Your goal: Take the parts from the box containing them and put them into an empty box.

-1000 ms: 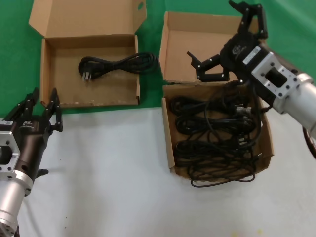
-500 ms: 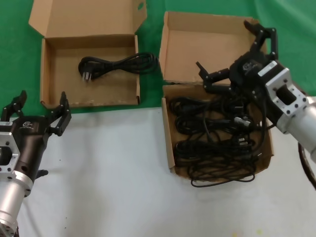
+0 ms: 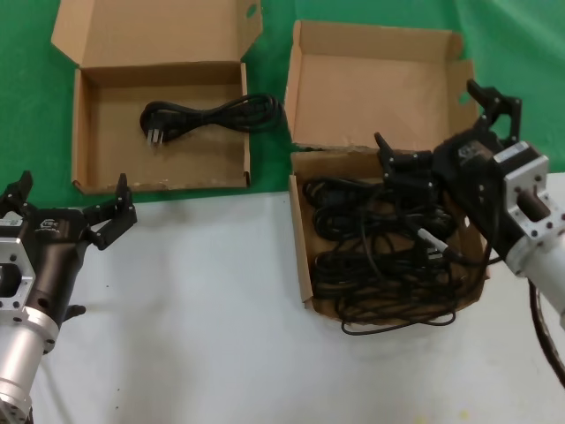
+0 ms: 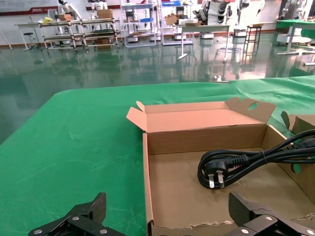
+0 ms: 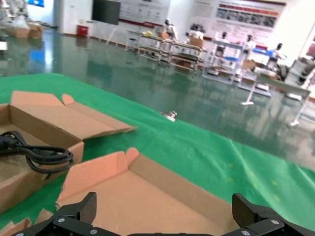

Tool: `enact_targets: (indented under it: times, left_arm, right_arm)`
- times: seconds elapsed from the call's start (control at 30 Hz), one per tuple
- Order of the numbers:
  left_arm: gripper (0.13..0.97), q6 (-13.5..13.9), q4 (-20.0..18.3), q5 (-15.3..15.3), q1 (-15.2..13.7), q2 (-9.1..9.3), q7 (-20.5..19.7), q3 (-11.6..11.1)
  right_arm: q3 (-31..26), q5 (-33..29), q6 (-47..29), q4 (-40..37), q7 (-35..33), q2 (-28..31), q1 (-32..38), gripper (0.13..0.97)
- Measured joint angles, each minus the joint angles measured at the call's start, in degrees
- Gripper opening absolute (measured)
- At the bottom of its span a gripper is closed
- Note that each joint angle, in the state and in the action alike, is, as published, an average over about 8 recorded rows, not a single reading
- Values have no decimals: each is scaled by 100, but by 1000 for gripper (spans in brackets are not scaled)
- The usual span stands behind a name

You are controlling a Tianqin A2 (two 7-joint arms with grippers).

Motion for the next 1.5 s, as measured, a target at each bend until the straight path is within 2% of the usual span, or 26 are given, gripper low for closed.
enact_targets:
  times: [0.1,0.4,1.0,1.5]
  left_arm:
    - [840,2,1,4,3,4,-2,-5]
    - [935,9,6,18,13,16,-9,-18]
    - [966,21,14,44,30,37,-22,-45]
    - [966,22,15,46,32,40,-24,-47]
  right_arm:
    - [58,110,91,14,27,-28,-141,966]
    - [231,439,363,55,106,-111,-564,966]
    - [564,1072,890,135,261,-271,-1374,966]
    - [595,1132,939,142,275,-286,-1450,966]
